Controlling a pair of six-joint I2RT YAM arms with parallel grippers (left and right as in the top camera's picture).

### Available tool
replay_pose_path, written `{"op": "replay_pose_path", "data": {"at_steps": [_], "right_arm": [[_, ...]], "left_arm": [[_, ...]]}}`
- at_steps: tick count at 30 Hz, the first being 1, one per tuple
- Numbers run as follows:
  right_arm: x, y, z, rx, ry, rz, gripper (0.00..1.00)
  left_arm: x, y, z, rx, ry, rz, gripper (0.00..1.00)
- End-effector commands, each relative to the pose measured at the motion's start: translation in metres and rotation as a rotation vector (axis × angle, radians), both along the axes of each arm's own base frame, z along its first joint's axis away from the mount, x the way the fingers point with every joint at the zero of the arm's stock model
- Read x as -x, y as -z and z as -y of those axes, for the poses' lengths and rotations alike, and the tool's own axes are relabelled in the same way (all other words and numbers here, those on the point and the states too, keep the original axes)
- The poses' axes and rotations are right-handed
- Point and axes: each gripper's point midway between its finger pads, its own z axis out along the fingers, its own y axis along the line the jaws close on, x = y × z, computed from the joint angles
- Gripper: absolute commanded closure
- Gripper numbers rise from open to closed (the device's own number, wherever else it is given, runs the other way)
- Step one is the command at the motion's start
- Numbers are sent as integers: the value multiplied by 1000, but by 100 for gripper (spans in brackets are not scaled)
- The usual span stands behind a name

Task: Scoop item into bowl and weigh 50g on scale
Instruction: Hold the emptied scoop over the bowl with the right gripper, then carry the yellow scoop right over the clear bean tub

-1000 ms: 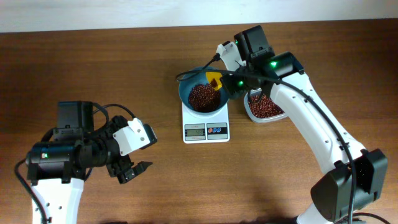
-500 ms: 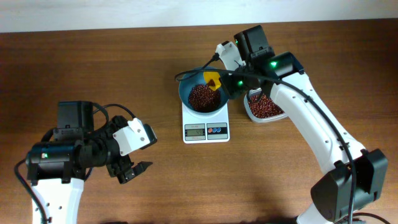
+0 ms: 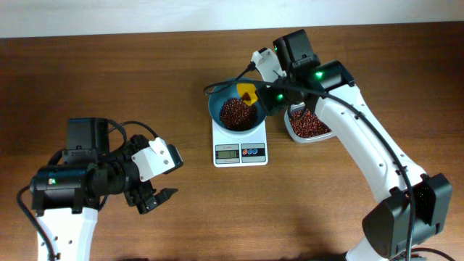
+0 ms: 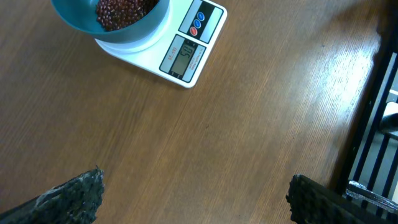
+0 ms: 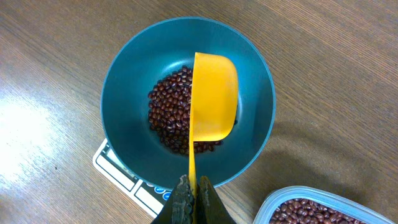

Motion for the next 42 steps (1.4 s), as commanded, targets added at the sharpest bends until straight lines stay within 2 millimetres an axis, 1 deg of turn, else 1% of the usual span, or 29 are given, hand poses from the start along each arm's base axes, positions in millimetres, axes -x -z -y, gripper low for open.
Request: {"op": "replay_pose_path", "data": {"at_steps": [1,8,10,13,17,20,23,26,32,37,40,42], "right_arm": [[-1,-11,-8,-28,-11,20,96],[-1,-11,-8,-28,-11,19,96],[-2,-11,-8,-43,20,6,96],[0,-15,-9,-127,21,-36,96],[0,-24,-4,-255,2,-83,96],[-2,-28,6,-303,15,-104,96],[-3,-35,12,-380,10,-122,96],[-3,-50,22,-512,-6,-148,96],[-2,-78,42,-715,-24,-176,96],[-4,-91,62,-810,-6,-181,96],[-9,-92,80,-825,40,-175,96],[-12,-92,87,-826,58,-167,96]], "left_arm": [[-1,-8,-1,-3,8,35,2],[-1,-8,-1,-3,8,35,2],[-1,-8,-1,-3,8,35,2],[-1,-8,-1,-3,8,35,2],[-1,-8,-1,-3,8,35,2],[-1,-8,-1,-3,8,35,2],[-1,-8,-1,-3,8,35,2],[-1,-8,-1,-3,8,35,2],[-1,-8,-1,-3,8,35,2],[-1,-8,-1,-3,8,35,2],[-1,-8,-1,-3,8,35,2],[-1,-8,-1,-3,8,35,2]]}}
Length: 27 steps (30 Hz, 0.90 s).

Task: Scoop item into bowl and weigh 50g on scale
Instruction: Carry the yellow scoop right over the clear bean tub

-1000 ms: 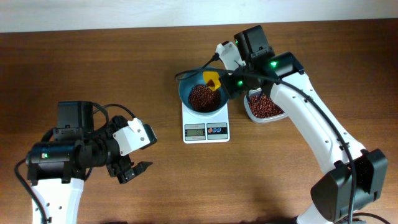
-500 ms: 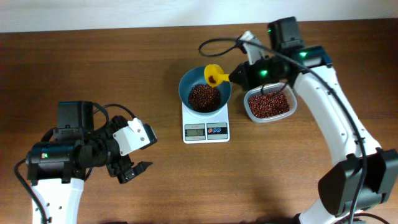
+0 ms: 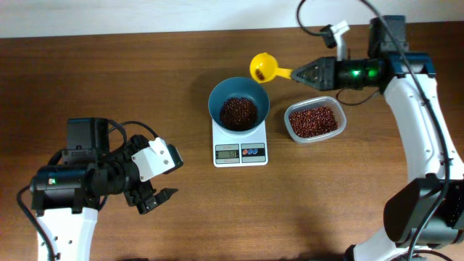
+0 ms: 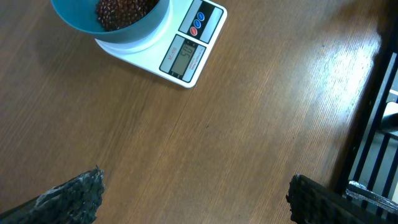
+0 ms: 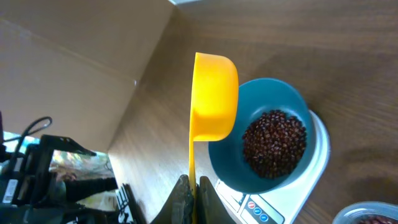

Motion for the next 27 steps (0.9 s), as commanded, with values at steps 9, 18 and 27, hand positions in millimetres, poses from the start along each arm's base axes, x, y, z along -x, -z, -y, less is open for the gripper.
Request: {"op": "replay_pose_path", "data": {"at_steps": [9,18,27], "right_arm": [[11,13,48,65,99,-95,96],[31,47,66,266,109,-196,96],[37,72,100,468,180,-267,96]], "left_arm": [[-1,-8,-1,-3,8,35,2],[-1,-8,-1,-3,8,35,2],[-1,-8,-1,-3,8,35,2]]}}
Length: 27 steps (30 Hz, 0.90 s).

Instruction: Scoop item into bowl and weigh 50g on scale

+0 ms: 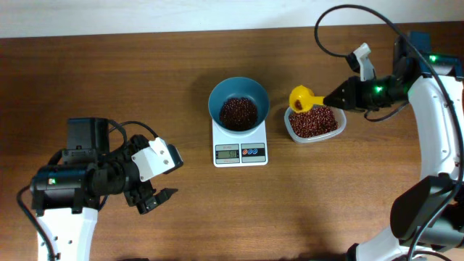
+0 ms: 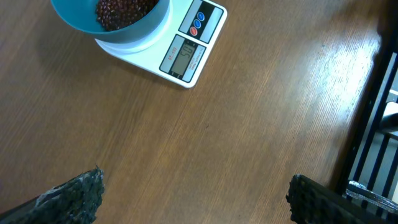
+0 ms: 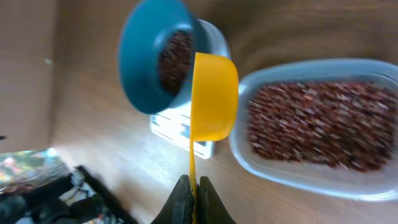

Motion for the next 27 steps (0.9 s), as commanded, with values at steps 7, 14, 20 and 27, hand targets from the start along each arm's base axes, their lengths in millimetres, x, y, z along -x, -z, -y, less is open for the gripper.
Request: {"op": "replay_pose_path", "data": {"at_steps": [7,14,20,27], "right_arm": [[1,25,53,336,56,-42,96],[1,34,70,512,56,-55,96],[-12,36,50,550,3,-7,96],[-11,52,47,558,-13,-59,96]], "left_arm": [[-1,-8,-1,-3,8,35,2],[-1,-8,-1,-3,8,35,2],[-1,-8,-1,-3,8,35,2],[-1,-8,-1,-3,8,35,2]]}}
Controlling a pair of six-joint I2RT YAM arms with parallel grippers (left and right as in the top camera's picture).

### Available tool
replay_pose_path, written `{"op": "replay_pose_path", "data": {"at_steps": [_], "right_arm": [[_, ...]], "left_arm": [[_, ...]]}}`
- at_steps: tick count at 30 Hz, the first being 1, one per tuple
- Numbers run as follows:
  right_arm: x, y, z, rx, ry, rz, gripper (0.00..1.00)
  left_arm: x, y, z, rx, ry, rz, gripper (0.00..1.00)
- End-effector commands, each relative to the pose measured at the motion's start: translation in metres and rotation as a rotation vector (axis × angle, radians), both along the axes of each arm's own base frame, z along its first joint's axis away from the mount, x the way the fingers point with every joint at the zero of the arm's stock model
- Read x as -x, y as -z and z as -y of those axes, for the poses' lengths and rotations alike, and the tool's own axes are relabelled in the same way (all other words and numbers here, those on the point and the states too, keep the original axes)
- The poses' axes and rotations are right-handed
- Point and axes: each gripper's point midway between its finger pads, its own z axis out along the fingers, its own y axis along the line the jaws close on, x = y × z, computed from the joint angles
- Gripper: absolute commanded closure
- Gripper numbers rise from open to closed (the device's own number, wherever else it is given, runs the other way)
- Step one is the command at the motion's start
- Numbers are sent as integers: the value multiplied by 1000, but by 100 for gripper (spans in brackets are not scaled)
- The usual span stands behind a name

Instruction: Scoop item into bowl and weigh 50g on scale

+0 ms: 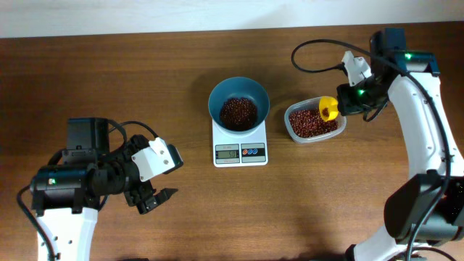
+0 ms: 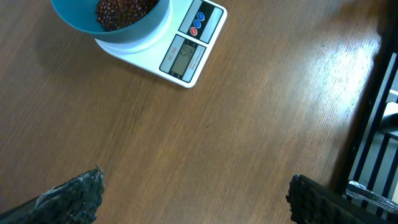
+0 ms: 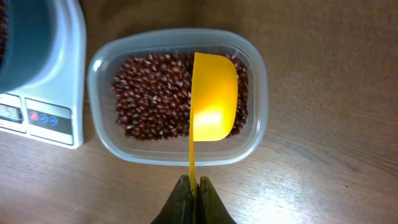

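A blue bowl [image 1: 238, 106] holding red beans rests on the white scale [image 1: 240, 151], whose display [image 2: 185, 56] is lit. Right of it stands a clear tub of red beans [image 1: 313, 121]. My right gripper [image 3: 193, 186] is shut on the thin handle of the yellow scoop [image 3: 213, 96], which hangs empty over the right part of the tub [image 3: 175, 103]. My left gripper [image 2: 193, 190] stands open over bare wood at the front left, well away from the scale.
The table is brown wood with its far edge along a pale wall [image 1: 145, 14]. A cable [image 1: 315, 54] loops from the right arm above the tub. A dark frame [image 2: 379, 118] borders the left wrist view.
The right gripper has turned and shifted, so the scoop that hung over the tub's left end now sits over its right side. The left arm is unchanged.
The scoop was first inside the bowl on the scale, over the beans. Then it was held behind the bowl, clear of it. After that it was over the bean tub's left end, and now over its right part. The left gripper stayed open throughout.
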Motion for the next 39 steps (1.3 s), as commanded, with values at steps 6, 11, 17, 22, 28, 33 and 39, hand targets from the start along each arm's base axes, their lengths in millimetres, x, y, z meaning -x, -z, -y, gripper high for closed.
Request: {"op": "replay_pose_path", "data": {"at_steps": [6,11,17,22,28,33,39], "right_arm": [[-1,7,25,135,64,-31,96],[9,9,26,140,72,-75,96],[24,10,40,222,103,-138,96],[20,10,41,225,106,-120,96],[9,8,27,145,94,-73,95],[5,5,20,167,69,-51,93],[1,3,13,320,14,-28,94]], "left_arm": [[-1,-8,-1,-3,8,35,2],[-1,-8,-1,-3,8,35,2],[-1,-8,-1,-3,8,35,2],[-1,-8,-1,-3,8,35,2],[-1,-8,-1,-3,8,35,2],[-1,-8,-1,-3,8,35,2],[-1,-8,-1,-3,8,35,2]]}}
